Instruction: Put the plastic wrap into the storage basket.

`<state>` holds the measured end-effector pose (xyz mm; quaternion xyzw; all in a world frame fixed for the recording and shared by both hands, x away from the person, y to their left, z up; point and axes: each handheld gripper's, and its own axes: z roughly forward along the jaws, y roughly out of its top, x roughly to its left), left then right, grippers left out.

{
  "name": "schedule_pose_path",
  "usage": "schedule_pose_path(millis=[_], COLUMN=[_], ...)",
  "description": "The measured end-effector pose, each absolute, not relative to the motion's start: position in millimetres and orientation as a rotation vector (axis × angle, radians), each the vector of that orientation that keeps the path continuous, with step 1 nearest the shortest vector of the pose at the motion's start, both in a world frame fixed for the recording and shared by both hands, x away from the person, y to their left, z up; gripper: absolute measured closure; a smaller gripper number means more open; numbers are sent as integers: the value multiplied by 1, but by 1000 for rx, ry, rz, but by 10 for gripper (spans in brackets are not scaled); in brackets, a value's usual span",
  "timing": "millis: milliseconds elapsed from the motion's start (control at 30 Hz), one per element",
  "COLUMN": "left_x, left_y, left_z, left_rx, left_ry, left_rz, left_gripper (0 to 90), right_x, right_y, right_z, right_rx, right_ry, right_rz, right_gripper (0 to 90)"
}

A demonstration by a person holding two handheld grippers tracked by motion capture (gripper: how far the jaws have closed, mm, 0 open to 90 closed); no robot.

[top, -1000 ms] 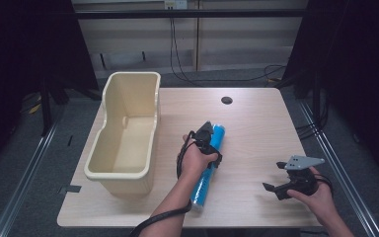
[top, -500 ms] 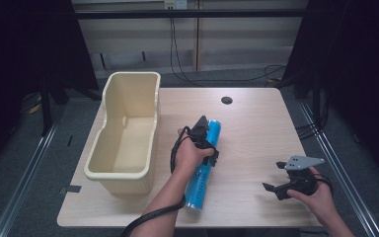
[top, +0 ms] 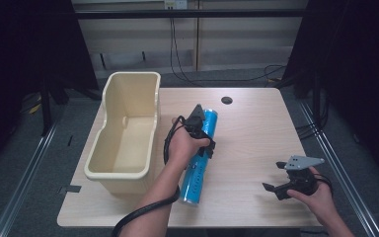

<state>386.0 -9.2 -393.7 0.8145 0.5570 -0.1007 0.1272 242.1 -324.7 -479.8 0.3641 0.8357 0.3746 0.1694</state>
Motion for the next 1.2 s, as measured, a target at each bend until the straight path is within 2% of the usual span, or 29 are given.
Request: schedule_pose_path(millis=[867, 1200], left_x=[391, 391], left_y=[11, 21], left_z=[-321, -300], left_rx=[2328, 2318], left_ry=[1622, 1643], left_rz=[-259, -289], left_gripper=[322, 322], right_x=[242, 242], right_y=[-326, -326], right_z=[-478, -478], right_rx=[1029, 1028], right_ry=[2369, 2367], right_rz=[1078, 1080], right_gripper=[55, 53])
